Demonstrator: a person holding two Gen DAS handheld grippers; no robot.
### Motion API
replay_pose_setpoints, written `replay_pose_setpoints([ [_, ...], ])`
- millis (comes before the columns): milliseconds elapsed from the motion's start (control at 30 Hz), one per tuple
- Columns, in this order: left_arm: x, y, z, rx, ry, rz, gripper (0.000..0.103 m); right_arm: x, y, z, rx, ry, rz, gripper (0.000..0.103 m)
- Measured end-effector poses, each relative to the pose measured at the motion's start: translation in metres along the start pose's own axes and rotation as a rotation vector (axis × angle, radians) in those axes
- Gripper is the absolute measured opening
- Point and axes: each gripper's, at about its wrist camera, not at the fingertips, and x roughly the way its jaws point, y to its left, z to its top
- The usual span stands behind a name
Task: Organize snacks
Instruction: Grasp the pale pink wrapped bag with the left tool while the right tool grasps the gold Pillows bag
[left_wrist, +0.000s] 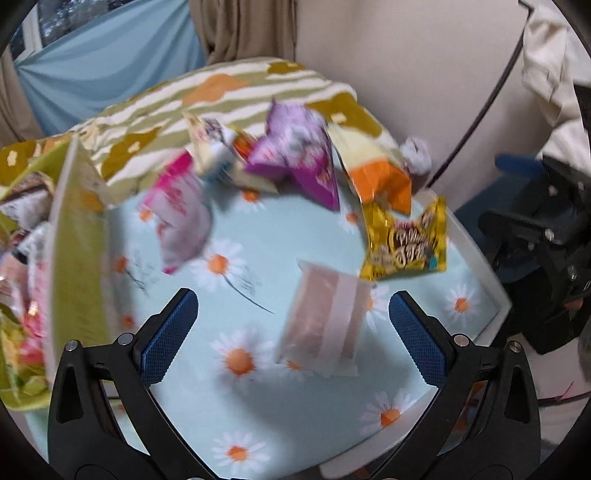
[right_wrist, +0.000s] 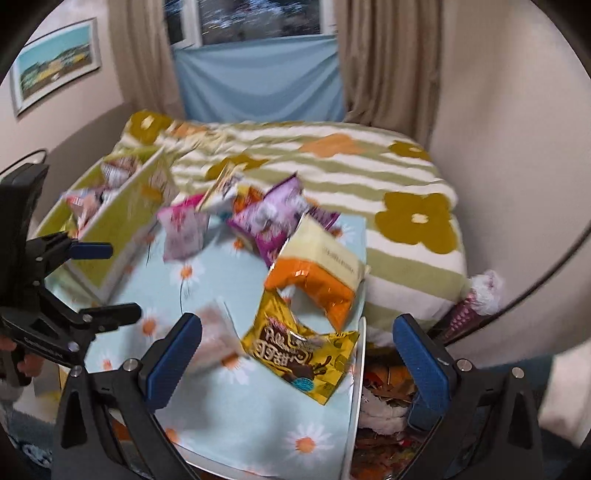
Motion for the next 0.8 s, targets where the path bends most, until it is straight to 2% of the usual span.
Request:
replay_pose_setpoints([
  [200, 0.041, -0.020, -0.020, 0.067, 0.038, 0.013, 0.103, 0.039, -0.006, -0.023, -0.171, 0.003, 0.022, 0.103],
  [333, 0.057, -0.032, -0.027, 0.118, 0.055, 0.028, 0.101, 0.060, -0.007, -0.035, -0.232, 0.029, 0.096, 0.102],
  [433, 0.065, -0.037, -0.029, 0.144, 0.065, 0.043, 0.099, 0.067, 0.000, -0.040, -0.307, 0.043, 0.109, 0.098],
  [500, 0.070, -0.038, -0.030, 0.151, 0.073, 0.052, 0.094, 0.071, 0.006, -0.043, -0.353, 0.048, 0.110, 0.095],
  [567, 0.075, -0.039, -0.031, 0.150, 0.089, 0.058, 0.082, 0.076, 0.009, -0.046, -0.392, 0.054, 0.115, 0.094],
  [600, 0.077, -0.038, -0.032, 0.146, 0.093, 0.053, 0.081, 0.077, 0.010, -0.046, -0.411, 0.049, 0.110, 0.094],
  [667, 0.079, -0.040, -0.033, 0.136, 0.086, 0.039, 0.072, 0.080, 0.012, -0.045, -0.441, 0.046, 0.109, 0.093],
  [800, 0.079, -0.041, -0.034, 0.133, 0.083, 0.019, 0.067, 0.083, 0.013, -0.039, -0.484, 0.041, 0.106, 0.089],
])
